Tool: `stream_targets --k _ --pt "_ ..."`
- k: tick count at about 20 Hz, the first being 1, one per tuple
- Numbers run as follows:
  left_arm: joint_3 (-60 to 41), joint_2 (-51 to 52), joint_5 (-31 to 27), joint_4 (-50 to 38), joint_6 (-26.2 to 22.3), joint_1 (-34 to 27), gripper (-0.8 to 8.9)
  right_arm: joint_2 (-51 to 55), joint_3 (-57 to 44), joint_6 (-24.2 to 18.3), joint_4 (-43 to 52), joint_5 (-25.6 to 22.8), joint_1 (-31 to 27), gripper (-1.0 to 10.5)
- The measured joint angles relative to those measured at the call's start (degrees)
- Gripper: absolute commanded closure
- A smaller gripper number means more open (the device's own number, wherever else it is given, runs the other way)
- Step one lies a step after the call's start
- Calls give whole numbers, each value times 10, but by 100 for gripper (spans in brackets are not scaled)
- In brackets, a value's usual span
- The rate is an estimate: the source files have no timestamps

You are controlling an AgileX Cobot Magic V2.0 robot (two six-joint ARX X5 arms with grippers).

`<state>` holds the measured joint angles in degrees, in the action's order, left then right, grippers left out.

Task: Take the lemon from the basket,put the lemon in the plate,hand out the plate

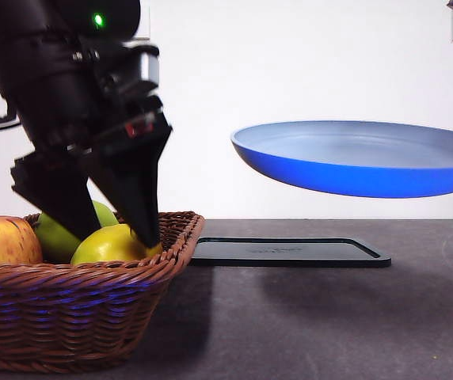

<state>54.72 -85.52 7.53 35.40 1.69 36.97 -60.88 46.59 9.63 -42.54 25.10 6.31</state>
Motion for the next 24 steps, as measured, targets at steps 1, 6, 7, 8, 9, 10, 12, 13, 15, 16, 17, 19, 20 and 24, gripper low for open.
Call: stream_targets --k 1,6,7,8,9,10,12,13,15,16,17,19,20,24 --pt "0 -6 -1 0 -2 0 401 0 0 0 0 0 0 944" --pt "0 -36 -1 -4 -13 0 487 0 0 -1 0 0 0 944" --pt "0 -36 -1 -4 -14 0 542 0 0 -1 0 0 0 944" --pt "0 -36 -1 -4 -17 1 615 0 0 -1 0 0 0 944" --pt "0 -35 -1 -4 -17 1 663 0 0 -1 0 0 0 944" --pt "0 -35 -1 -4 -18 1 698 0 0 -2 0 0 0 944" --pt "0 -34 -1 -1 -24 1 701 0 0 -2 0 0 0 944" --pt "2 -32 -1 11 -26 1 701 0 0 -2 0 0 0 944" --pt "20 -26 -1 54 -28 1 701 0 0 -2 0 -1 0 944" --pt "35 -19 -1 73 -28 1 701 0 0 -2 0 -2 0 944" --pt "52 -9 -1 86 -28 1 701 -1 0 -2 1 -2 0 944" --pt "96 20 0 103 -28 3 701 -12 0 -2 4 -2 0 944" --pt "122 36 3 106 -28 6 701 -23 0 -2 4 -2 0 944" --pt "204 65 76 93 -22 34 700 -60 0 7 7 -2 10 944"
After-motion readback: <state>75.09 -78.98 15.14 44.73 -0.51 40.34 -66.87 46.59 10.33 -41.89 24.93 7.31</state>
